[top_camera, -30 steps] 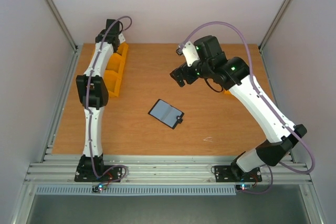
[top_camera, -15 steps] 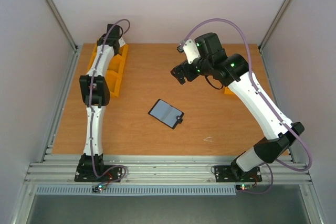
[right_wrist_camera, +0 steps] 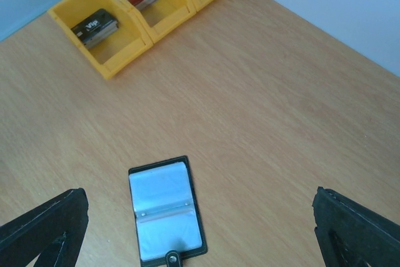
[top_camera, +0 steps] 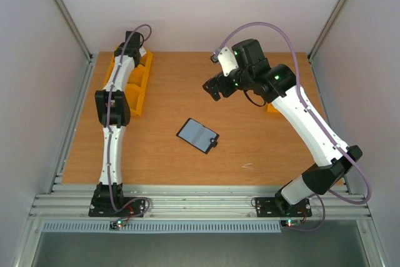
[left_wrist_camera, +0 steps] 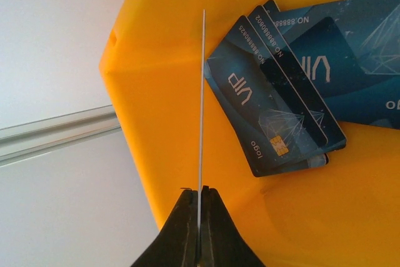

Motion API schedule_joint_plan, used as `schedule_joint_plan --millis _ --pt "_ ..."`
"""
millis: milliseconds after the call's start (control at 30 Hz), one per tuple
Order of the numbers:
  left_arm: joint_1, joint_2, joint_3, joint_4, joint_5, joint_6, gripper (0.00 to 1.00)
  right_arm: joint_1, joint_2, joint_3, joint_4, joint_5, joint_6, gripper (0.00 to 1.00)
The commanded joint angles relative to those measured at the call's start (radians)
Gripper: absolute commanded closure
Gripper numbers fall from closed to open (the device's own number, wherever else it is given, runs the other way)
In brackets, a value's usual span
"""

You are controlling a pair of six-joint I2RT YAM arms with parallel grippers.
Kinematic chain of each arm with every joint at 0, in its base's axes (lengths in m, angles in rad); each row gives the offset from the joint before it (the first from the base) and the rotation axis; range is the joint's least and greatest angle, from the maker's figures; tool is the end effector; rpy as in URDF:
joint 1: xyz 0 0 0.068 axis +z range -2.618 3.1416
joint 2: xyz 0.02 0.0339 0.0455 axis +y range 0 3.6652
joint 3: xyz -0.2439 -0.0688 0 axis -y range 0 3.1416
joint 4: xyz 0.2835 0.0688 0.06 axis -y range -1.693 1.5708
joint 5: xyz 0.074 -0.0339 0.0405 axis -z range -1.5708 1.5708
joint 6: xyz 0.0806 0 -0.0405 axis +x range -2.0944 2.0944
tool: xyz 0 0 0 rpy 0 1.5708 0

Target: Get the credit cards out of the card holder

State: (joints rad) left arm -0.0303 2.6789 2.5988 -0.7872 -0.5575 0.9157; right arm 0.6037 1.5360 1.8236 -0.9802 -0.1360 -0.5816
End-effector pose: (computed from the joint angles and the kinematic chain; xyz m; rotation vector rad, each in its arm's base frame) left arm 0.6188 0.0239 0.1509 0.9190 2.3812 1.0555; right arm 0.3105 0.2274 0.3970 -1.3223 1.8341 0.1656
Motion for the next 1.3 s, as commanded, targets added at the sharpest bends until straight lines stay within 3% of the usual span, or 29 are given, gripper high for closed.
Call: schedule_joint_plan --millis 0,167,367,433,933,1067,1267 --pt "-0.001 0.023 0.015 0.045 0.004 -0.013 1.00 -0.004 -0.004 0.012 -0.007 -0.014 -0.002 0.01" --pt "-0.001 0.017 0.011 0.019 0.020 -0.020 0.97 -0.005 -0.004 0.018 -0.015 -0.014 0.004 0.01" --pt "-0.001 -0.038 -0.006 0.019 0.051 -0.068 0.59 -0.005 0.007 0.031 -0.017 -0.023 0.010 0.02" --pt "-0.002 -0.057 -0.007 0.020 0.056 -0.073 0.53 -0.005 0.009 0.037 -0.020 -0.024 0.010 0.02" --pt "-0.006 -0.247 -0.015 0.001 0.117 -0.093 0.31 -0.008 -0.023 0.032 0.000 -0.021 0.042 0.02" --pt "-0.023 -0.386 -0.050 -0.164 0.281 -0.215 0.27 -0.032 -0.060 -0.011 0.023 -0.087 0.087 0.02" --pt "-0.094 -0.724 -0.393 -0.378 0.690 -0.451 0.21 -0.033 -0.059 -0.074 -0.025 -0.172 0.229 0.01"
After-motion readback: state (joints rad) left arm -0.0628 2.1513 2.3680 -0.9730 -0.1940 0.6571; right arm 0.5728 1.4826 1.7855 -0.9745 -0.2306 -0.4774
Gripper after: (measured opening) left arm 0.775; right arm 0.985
